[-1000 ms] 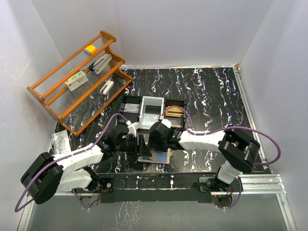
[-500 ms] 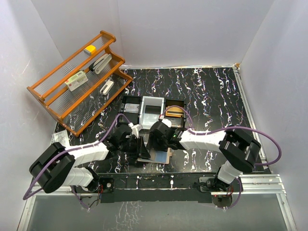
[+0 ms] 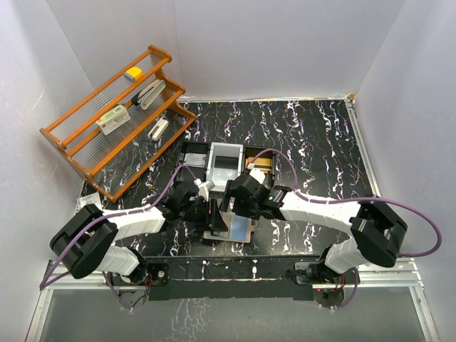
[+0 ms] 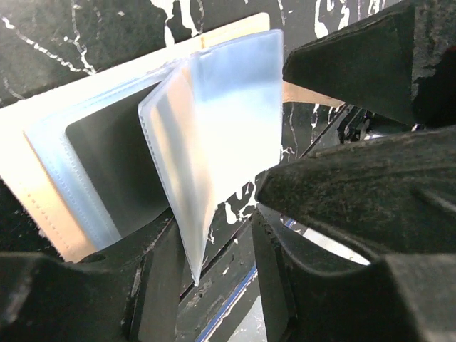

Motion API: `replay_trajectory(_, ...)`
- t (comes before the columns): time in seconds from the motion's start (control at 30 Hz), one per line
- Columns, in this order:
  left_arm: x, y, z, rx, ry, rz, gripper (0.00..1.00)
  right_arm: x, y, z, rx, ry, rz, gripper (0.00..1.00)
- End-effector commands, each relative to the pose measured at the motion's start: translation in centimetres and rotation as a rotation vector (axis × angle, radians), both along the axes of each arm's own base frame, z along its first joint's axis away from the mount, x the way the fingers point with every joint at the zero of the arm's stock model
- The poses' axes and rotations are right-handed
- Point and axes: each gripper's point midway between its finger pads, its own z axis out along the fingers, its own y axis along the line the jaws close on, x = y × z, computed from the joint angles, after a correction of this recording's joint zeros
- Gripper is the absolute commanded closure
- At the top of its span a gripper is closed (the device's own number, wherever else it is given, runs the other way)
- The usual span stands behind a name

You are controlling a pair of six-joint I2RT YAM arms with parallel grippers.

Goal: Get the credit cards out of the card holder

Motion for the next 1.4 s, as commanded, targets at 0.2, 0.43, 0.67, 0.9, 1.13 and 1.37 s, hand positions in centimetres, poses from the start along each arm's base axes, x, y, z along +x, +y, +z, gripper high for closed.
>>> replay_trajectory(0.2,0.4,-2.9,2.9,-0.094,-0.038,-0.089,0.53,0.9,-4.8,3.2,-0.014,-0.092,-0.199,0.17)
replay_trajectory(0.43,-0.9,-5.2,4.3,-0.145,-0.013,-0.188,0.46,0.4,-6.9,4.2,0.074,-0.122,-0.293,0.16)
replay_trajectory(0.67,0.8,-2.2,5.3,-0.001,-0.140,-0.057,0.46,-0.1,-5.8,6.0,0.247,-0.171,-0.242,0.27)
replay_trajectory(0.9,2.9,1.8,4.9,0.158,-0.216,0.158,0.47,-0.7,-2.9,6.8,0.356,-0.174,-0.126,0.47)
replay_trajectory(1.13,3.8,3.3,4.8,0.228,-0.227,0.244,0.44,-0.9,-0.1,4.8,0.287,-0.089,-0.015,0.59)
replay_trajectory(1.37,3.8,3.1,5.2,0.215,-0.240,0.233,0.34,-0.7,-2.0,-0.7,0.083,-0.019,-0.011,0.61)
